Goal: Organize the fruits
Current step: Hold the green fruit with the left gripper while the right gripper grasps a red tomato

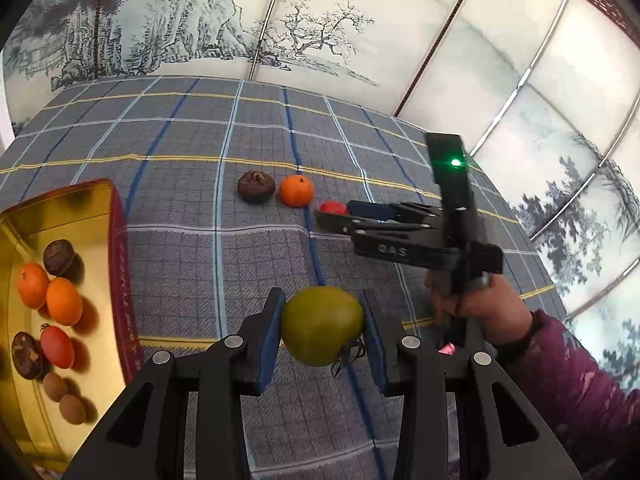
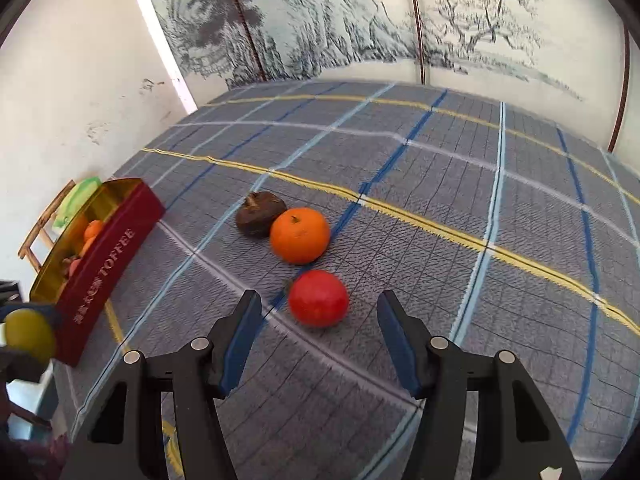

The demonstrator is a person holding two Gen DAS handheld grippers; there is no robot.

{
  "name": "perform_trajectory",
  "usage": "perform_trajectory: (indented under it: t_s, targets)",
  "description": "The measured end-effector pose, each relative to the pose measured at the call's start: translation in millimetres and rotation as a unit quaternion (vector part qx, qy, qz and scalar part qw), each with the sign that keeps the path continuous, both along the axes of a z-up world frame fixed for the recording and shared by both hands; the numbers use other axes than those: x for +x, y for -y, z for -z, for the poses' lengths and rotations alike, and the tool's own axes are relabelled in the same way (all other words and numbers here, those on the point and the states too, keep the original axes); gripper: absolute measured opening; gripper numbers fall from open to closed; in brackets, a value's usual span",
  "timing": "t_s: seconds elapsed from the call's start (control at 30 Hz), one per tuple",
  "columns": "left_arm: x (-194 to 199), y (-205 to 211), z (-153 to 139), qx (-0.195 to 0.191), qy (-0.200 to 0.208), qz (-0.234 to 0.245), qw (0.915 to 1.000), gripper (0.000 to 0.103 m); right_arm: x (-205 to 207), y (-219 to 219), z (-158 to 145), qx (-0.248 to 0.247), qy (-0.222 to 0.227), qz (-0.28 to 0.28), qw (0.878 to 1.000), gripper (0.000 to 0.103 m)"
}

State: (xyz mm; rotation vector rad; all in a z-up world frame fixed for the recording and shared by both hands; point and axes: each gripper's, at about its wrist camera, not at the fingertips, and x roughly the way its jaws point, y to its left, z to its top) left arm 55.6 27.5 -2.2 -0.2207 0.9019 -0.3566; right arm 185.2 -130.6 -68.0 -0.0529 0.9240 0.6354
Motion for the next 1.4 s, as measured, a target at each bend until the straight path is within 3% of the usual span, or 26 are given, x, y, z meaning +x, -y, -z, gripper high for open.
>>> perform_trajectory:
  t_s: [0.1, 0.23, 0.5, 0.93, 1.4]
  targets:
    - [-4, -7, -2, -0.006, -0.001, -0.008, 0.9999, 0.039, 1, -9, 4, -0.016, 0.005, -0.004, 1.0, 0.03]
    - [-13, -21, -10, -0.014, 0.004, -0.023, 0.9996, 0.039, -11, -7, 0, -0.014, 0.004, 0.006, 1.0, 0.03]
    - [-49, -71, -26, 0.005, 0.019, -0.075, 0.997, 0.039, -79, 27, -16, 0.015, 0.027, 0.07, 0.997, 0.03]
    - [-95, -148, -2, 0.047, 0.005, -0.153, 0.9871, 0.039, -96, 46, -3, -0.004, 0.019, 0.119, 0.993, 0.03]
    - [-74, -144, 7, 0.025, 0.008, -0.137, 0.9903, 0.039, -92, 49, 1, -0.004, 0.004, 0.13, 0.991, 0.03]
